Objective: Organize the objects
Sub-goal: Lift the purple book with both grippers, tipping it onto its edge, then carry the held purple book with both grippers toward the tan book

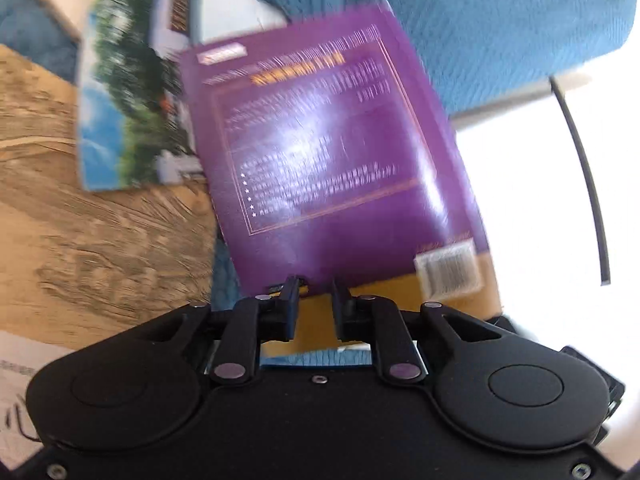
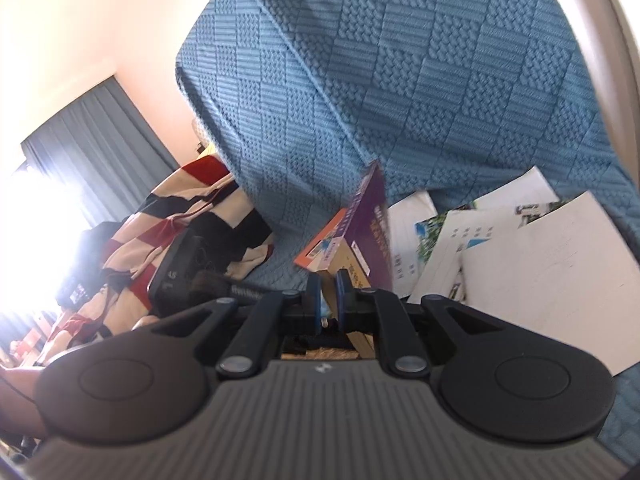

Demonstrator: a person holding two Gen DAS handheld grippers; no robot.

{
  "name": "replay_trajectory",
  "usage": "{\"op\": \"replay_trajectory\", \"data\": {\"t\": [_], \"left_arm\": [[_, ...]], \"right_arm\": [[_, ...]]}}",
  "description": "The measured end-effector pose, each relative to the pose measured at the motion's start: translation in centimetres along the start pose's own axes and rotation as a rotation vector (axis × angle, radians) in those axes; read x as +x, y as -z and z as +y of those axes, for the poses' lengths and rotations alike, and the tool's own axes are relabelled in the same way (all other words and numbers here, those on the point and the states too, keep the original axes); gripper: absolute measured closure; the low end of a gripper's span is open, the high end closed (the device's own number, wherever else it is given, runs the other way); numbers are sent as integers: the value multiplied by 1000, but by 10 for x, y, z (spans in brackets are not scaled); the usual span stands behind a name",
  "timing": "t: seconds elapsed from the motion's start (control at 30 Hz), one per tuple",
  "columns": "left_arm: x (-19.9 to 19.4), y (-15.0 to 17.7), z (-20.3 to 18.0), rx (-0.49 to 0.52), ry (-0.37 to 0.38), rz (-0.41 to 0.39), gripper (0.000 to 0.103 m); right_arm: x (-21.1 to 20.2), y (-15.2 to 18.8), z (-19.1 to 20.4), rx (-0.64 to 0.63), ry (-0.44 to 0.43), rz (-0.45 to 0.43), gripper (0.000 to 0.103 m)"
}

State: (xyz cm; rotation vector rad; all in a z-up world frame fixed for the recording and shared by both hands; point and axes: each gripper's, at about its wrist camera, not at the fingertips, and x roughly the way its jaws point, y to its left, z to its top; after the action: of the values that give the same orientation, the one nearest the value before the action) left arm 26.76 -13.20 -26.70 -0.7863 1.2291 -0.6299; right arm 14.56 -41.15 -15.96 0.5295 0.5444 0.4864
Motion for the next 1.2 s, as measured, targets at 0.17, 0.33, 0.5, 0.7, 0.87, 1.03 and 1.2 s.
{"op": "replay_trajectory", "data": {"t": [0.17,0.33,0.5,0.7,0.87,1.03,1.2], "left_arm": [[-27,-19,2,14,32,-63,69],[-55,-6,7,45,43,-88,67],[-64,-10,3,71,26,-110,65],[-66,-20,14,34,9,-138,67],[-65,-28,22,13,23,-151,67],[-63,-30,33,-33,67,-136,75],[-60,-29,38,-34,59,-127,78]], "right_arm": [[17,2,11,-15,-30,36,96],[37,8,16,-20,-29,92,96],[53,14,15,33,-65,101,97],[68,25,0,233,-109,58,94],[81,33,-5,366,-150,58,91],[97,47,-10,512,-188,101,57],[110,60,-23,666,-186,85,57]]}}
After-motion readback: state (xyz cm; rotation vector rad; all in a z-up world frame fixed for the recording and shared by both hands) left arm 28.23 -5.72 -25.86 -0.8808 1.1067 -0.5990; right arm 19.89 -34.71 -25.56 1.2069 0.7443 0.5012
